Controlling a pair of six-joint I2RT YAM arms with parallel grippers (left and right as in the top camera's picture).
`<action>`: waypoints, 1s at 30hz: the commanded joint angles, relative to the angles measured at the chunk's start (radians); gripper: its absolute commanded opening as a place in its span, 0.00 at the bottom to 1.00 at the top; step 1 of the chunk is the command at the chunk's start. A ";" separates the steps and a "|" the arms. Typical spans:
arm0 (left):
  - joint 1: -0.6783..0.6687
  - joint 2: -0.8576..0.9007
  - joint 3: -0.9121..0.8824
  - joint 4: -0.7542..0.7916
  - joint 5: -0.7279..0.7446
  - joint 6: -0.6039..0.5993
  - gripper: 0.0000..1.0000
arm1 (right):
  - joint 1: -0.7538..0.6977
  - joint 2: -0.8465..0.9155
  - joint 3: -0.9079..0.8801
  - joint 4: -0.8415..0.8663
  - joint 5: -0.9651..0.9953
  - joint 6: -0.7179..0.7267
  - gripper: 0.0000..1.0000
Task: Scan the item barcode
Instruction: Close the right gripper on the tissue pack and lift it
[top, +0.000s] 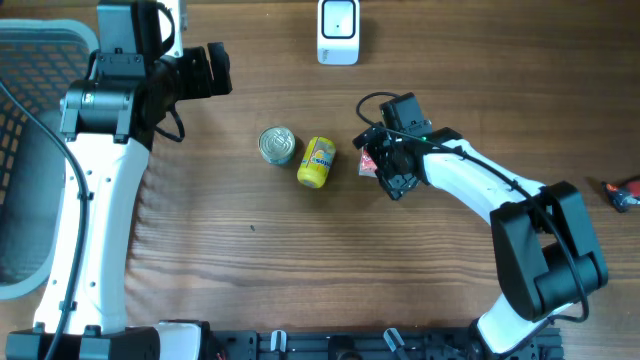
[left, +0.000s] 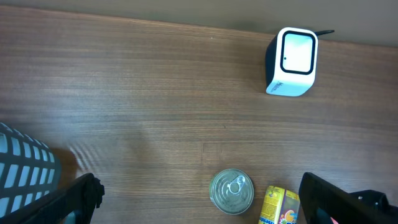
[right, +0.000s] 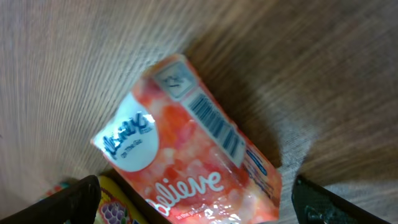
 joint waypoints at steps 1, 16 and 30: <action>0.004 -0.014 -0.004 -0.004 0.015 -0.002 1.00 | 0.008 0.077 -0.067 -0.030 0.048 0.015 1.00; 0.004 -0.014 -0.004 -0.003 0.015 -0.002 1.00 | 0.008 0.077 -0.067 -0.092 0.130 0.319 1.00; 0.004 -0.014 -0.004 -0.003 0.010 0.003 1.00 | 0.009 -0.021 -0.067 -0.047 0.137 -0.183 1.00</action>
